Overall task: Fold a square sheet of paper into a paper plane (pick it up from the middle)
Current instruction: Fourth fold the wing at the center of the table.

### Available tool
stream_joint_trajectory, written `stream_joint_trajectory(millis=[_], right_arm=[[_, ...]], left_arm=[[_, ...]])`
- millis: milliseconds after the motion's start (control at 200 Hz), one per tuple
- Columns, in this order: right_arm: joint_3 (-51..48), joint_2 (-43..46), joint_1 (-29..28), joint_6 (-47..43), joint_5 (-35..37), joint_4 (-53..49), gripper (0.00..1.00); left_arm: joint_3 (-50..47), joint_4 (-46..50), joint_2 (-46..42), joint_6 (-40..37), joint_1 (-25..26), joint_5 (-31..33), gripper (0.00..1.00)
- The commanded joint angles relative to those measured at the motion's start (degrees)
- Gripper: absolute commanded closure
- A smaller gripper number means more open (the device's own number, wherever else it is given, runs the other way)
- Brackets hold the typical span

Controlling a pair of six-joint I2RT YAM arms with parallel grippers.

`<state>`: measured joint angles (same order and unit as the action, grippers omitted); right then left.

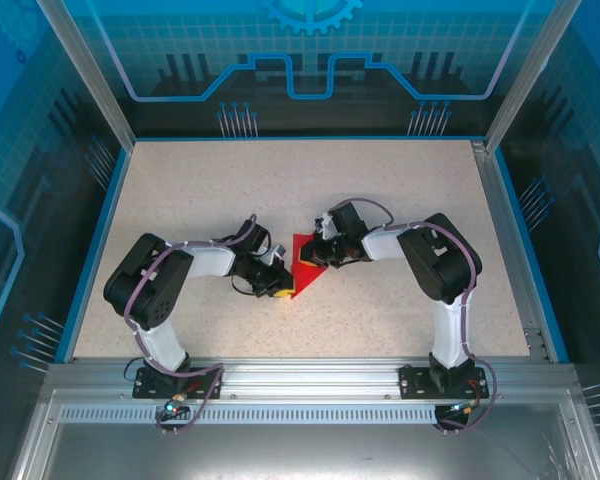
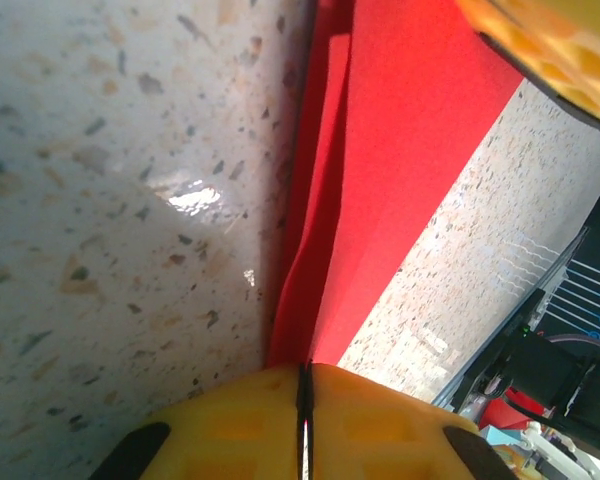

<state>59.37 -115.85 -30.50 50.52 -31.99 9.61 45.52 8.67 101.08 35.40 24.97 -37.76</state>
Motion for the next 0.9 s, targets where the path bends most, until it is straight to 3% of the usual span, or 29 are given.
stream_joint_trajectory(millis=[0,130,335,725,895], right_arm=[[-0.3,-3.1,-0.8,-1.5,2.9,-4.9,0.92],[-0.2,-3.3,-1.0,-1.6,3.3,-4.9,0.92],[-0.5,-3.4,-1.0,-1.7,3.3,-5.1,0.92],[-0.3,-4.1,-1.3,-1.7,4.0,-5.7,0.92],[-0.1,-4.9,-1.6,-2.0,4.6,-6.4,0.92]], left_arm=[[1.5,5.3,0.7,-2.0,0.6,-0.2,0.91],[1.6,6.7,1.0,-2.6,0.6,0.5,0.94],[0.6,6.6,0.1,-2.0,0.9,0.4,0.85],[1.1,9.0,1.0,-2.3,1.0,1.4,0.94],[-0.5,8.9,-0.1,-1.9,1.1,1.9,0.9]])
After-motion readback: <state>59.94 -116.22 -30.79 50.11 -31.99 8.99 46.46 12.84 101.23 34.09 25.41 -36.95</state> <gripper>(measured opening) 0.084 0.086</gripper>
